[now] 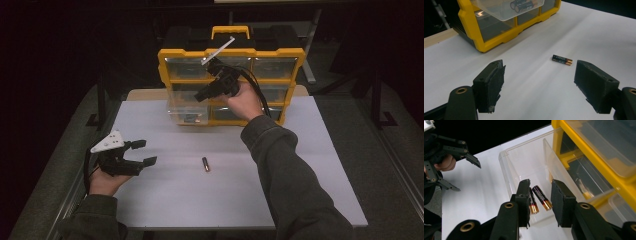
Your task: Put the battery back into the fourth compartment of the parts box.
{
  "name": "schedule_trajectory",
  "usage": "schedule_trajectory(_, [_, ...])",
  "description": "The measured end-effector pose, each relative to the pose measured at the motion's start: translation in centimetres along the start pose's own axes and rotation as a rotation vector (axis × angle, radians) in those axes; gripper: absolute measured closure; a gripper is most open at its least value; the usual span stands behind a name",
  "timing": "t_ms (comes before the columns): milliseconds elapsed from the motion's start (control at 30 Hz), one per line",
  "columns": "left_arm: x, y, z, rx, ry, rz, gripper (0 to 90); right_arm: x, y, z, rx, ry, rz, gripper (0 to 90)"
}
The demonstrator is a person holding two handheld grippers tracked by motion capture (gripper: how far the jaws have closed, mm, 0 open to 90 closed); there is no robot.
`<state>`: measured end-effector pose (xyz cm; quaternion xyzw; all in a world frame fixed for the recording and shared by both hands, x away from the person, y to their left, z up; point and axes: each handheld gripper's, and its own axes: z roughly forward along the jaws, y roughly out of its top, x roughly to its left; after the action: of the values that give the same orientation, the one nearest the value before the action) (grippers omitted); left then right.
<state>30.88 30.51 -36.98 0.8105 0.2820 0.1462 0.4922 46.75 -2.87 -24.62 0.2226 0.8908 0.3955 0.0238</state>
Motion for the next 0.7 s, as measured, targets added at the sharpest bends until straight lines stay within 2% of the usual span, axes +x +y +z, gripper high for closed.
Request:
schedule_trajectory(267, [0.0, 0.0, 0.0, 0.002, -0.001, -0.005, 23.2, 0.1, -1.3, -1.3, -0.025, 0.012, 0.025, 64.6])
schedule_trajectory(500, [-0.1, 0.0, 0.0, 0.01, 0.002, -0.008, 23.2, 0.1, -2.4, -2.4, -0.056, 0.002, 0.026, 63.6])
schedule_trajectory(567, [-0.1, 0.0, 0.0, 0.01, 0.001, -0.008, 23.1, 0.2, -2.7, -2.7, -0.06, 0.004, 0.049, 63.1])
schedule_trajectory(700, [-0.1, 0.0, 0.0, 0.01, 0.002, -0.007, 23.2, 0.2, -3.5, -3.1, -0.069, 0.003, 0.061, 61.8])
